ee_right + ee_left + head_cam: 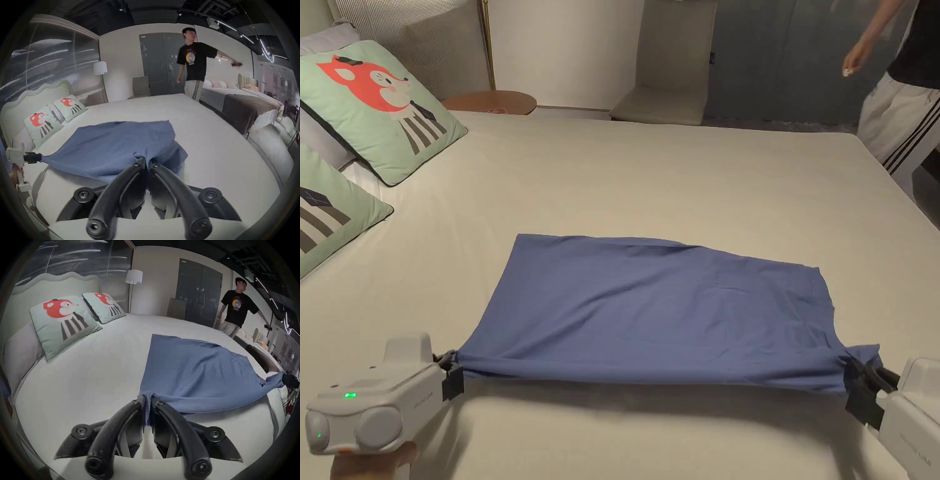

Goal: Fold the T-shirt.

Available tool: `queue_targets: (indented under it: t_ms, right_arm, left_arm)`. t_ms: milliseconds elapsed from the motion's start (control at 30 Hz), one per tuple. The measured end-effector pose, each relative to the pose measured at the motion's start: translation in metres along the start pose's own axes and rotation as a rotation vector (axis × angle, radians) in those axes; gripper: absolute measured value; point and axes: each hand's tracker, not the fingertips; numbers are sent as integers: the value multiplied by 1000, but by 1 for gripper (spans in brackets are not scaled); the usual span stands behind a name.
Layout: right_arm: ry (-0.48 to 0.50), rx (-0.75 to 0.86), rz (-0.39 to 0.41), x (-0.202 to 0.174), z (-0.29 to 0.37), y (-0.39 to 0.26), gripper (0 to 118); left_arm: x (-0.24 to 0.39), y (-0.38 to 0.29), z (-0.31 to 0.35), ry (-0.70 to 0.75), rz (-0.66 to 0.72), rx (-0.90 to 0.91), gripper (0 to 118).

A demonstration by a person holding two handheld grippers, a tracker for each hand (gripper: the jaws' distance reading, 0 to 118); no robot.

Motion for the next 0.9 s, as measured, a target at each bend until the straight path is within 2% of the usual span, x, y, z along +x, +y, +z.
queue_targets:
  t_ms: [200,333,467,633,667,700,733,800,833,900]
  right_arm:
    - [-18,-110,-31,5,24,-47,3]
    - [-58,-209,-24,12,18,-75,3]
    - [-102,-339,-57,19,-2,-93,3]
    - [-109,-344,-81,13,2,-89,5]
    - [-114,-343,-80,10,4,-85,9]
    - [-117,-343,-75,8,5,-82,22]
    - [-121,-342,-71,4,7,-77,55]
    - [-134,-308,-34,-1,10,-63,99]
    - [-130,-257,-16,-7,14,-51,99]
    - [-129,-142,25,-18,16,-23,111]
  left_arm:
    - [-9,-45,19,12,0,-76,2]
    - [-16,-61,16,19,-1,-118,2]
    - [-15,-65,8,35,-20,-152,2]
    - [-20,-63,4,33,-31,-160,5]
    - [-19,-63,5,29,-16,-168,11]
    - [-19,-60,6,25,11,-172,25]
    - [-19,-55,8,30,45,-184,59]
    - [-16,-42,14,23,102,-170,104]
    - [-14,-33,17,-3,119,-138,104]
    - [-3,-9,34,-57,139,-7,111]
